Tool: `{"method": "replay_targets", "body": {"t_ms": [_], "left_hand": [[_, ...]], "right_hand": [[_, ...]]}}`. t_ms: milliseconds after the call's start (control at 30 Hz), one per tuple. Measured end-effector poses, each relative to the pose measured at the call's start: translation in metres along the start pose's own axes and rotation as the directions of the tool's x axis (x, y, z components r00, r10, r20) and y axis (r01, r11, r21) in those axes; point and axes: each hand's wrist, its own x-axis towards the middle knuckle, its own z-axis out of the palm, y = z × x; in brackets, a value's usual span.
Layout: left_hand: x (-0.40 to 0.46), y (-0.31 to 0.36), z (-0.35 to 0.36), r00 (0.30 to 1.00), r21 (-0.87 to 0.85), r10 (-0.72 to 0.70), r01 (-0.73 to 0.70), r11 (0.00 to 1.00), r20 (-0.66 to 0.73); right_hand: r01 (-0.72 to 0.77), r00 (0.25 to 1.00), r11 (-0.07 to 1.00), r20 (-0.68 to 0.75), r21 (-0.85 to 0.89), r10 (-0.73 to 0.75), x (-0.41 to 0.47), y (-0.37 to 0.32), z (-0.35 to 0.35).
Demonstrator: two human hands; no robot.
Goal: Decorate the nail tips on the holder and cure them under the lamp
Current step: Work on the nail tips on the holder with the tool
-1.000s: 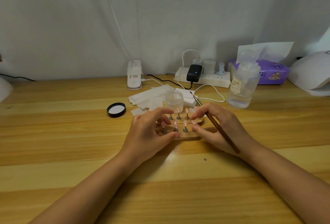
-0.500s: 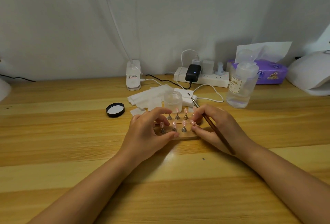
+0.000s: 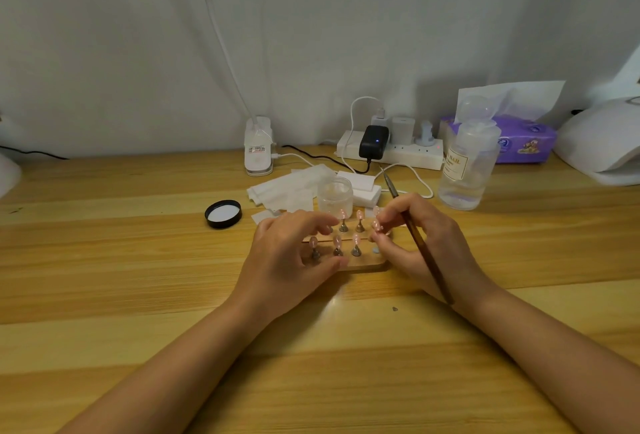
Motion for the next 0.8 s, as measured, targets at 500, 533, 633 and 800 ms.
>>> {"method": "replay_targets", "body": {"t_ms": [500,533,633,800], "left_hand": [[0.001,0.004,0.0,0.972,0.086,0.209,-0.201,0.976,-0.103],[0.001,0.004,0.0,0.971,0.087,0.21,-0.202,0.976,-0.11],[0.001,0.002,0.001,0.968,0.092,0.21,-0.199,0.976,-0.14],[0.002,0.002,0.0,0.964,0.021,0.147,-0.146,0.989,-0.223]], "right_hand": [[0.085,0.996,0.987,-0.015,0.14,-0.084,-0.006,-0.018,0.015],[0.079,0.997,0.986,-0.019,0.15,-0.077,-0.006,-0.018,0.015],[0.052,0.999,0.986,-0.006,0.156,-0.051,-0.007,-0.019,0.015],[-0.006,1.0,0.988,-0.025,0.154,0.01,-0.003,-0.022,0.012]]}}
